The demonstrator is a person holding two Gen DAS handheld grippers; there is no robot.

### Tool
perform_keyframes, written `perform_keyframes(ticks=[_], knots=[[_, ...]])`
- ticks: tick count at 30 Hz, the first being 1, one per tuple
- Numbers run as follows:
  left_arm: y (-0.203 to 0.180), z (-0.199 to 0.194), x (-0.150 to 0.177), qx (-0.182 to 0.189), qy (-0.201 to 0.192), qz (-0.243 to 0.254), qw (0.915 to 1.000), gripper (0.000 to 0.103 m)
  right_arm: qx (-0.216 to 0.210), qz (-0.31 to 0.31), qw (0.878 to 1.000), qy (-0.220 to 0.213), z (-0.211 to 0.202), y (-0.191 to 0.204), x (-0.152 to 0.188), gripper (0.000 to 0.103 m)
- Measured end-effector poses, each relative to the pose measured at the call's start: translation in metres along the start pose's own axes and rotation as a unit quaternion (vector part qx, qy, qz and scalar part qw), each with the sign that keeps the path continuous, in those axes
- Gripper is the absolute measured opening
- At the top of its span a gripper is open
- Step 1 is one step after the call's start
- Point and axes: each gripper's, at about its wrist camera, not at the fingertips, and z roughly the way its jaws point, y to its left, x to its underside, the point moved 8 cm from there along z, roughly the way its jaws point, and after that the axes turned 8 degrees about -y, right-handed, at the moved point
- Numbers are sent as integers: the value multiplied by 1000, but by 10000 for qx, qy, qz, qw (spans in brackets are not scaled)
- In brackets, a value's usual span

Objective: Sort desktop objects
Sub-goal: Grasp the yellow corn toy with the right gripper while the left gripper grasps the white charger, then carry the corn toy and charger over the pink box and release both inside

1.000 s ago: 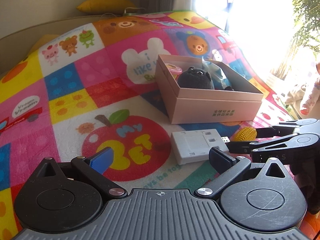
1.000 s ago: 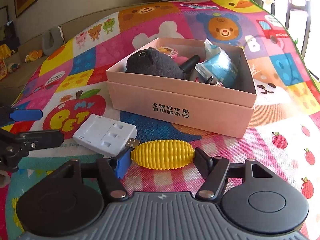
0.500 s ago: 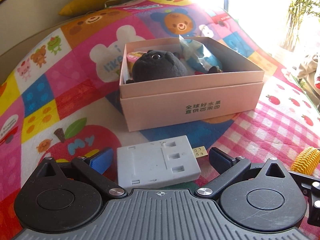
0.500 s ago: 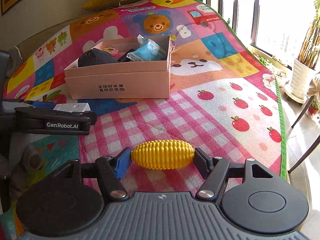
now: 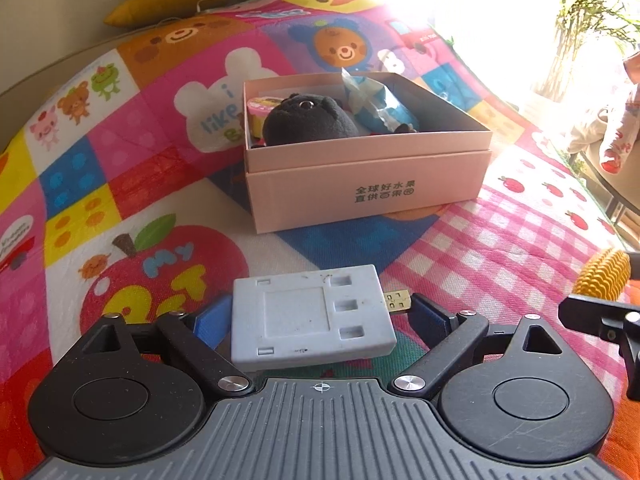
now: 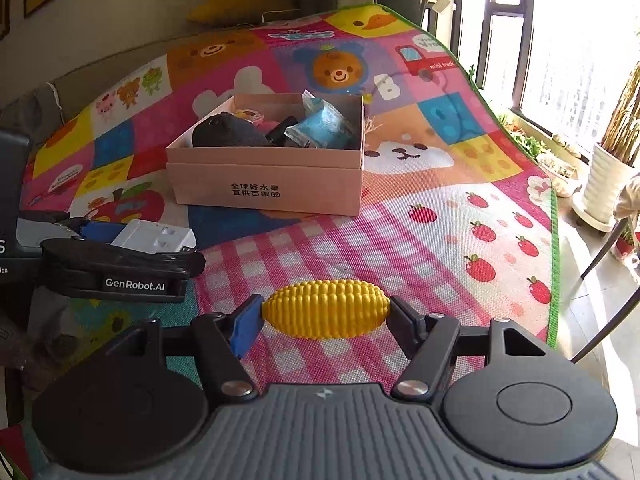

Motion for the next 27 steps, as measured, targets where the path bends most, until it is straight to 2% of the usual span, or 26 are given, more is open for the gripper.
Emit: perform_keyframes(ticks=[5,7,13,16,20,24,27], knots=[[-4,-43,-16,386,-515,108,9979,96,108,-242,9988,-418,-28,3,-30,67],[-4,-59,-35,450,-848,193,9952,96,176,-266,9974,-653,-38,3,-50,67],[16,-79,-111,463,-1757,297,9829,96,211,151,9878,-1536,-68,-9,-147,67],[26,-64,-149,572,-1932,133,9794,96,187,331,9789,-2007,-72,-15,-198,67],[32,-28,-186,768,-1968,-57,9774,96,236,513,9719,-2286,-60,-23,-243,67],[32,23,-205,951,-1796,-94,9791,96,297,473,9748,-2161,-32,-26,-251,67],[45,46,-199,830,-1643,-268,9826,98,374,488,9806,-1860,2,-29,-242,67]])
